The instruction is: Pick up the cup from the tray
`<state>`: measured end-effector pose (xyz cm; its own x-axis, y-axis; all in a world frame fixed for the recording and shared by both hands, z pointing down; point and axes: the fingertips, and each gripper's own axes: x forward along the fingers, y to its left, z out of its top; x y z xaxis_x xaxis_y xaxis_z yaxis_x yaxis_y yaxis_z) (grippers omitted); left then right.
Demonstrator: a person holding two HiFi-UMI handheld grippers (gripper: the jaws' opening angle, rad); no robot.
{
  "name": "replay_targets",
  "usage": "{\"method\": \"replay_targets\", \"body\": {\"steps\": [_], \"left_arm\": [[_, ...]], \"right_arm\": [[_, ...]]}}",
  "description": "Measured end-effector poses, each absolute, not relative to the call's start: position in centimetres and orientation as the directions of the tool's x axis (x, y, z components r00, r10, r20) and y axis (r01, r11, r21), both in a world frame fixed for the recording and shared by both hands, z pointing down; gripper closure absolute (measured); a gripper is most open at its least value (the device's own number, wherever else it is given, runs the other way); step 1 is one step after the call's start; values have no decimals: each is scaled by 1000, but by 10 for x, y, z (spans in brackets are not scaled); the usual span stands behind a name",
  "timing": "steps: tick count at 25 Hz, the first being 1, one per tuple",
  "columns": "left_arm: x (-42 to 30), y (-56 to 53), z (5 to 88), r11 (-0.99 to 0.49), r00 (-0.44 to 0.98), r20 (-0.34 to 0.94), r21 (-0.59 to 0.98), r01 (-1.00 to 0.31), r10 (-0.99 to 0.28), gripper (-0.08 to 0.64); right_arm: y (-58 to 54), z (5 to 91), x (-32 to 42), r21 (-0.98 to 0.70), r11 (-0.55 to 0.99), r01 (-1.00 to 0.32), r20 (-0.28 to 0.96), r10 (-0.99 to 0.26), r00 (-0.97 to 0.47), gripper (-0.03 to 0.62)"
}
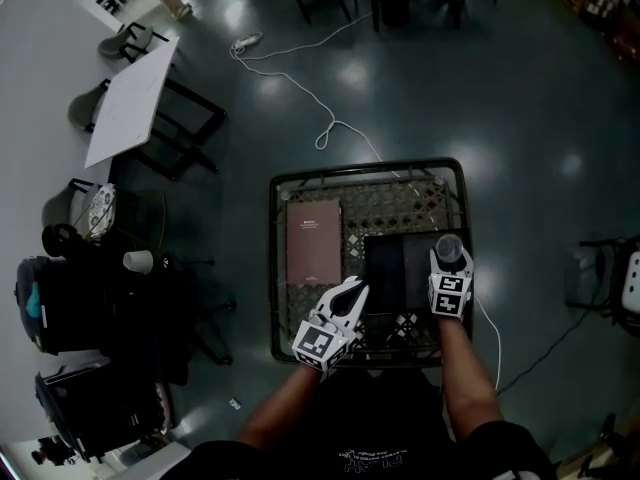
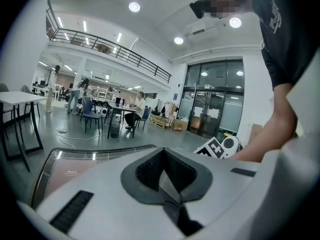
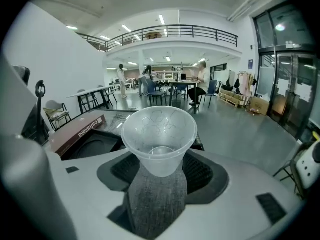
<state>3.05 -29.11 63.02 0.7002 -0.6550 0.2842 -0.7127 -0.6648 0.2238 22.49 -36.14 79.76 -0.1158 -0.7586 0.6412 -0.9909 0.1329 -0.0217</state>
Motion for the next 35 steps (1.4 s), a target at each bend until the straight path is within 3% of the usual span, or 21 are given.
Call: {"method": "replay_targets", "body": {"steps": [23, 35], "left_arm": [[18, -295, 552, -690, 709, 115, 169, -704, -695, 551], [4, -297, 520, -690, 701, 47, 142, -710, -711, 551]], "right_arm": [[-311, 566, 150, 31, 328, -944, 334, -894, -299, 316], [-292, 518, 124, 101, 335, -937, 234, -923, -305, 319]]}}
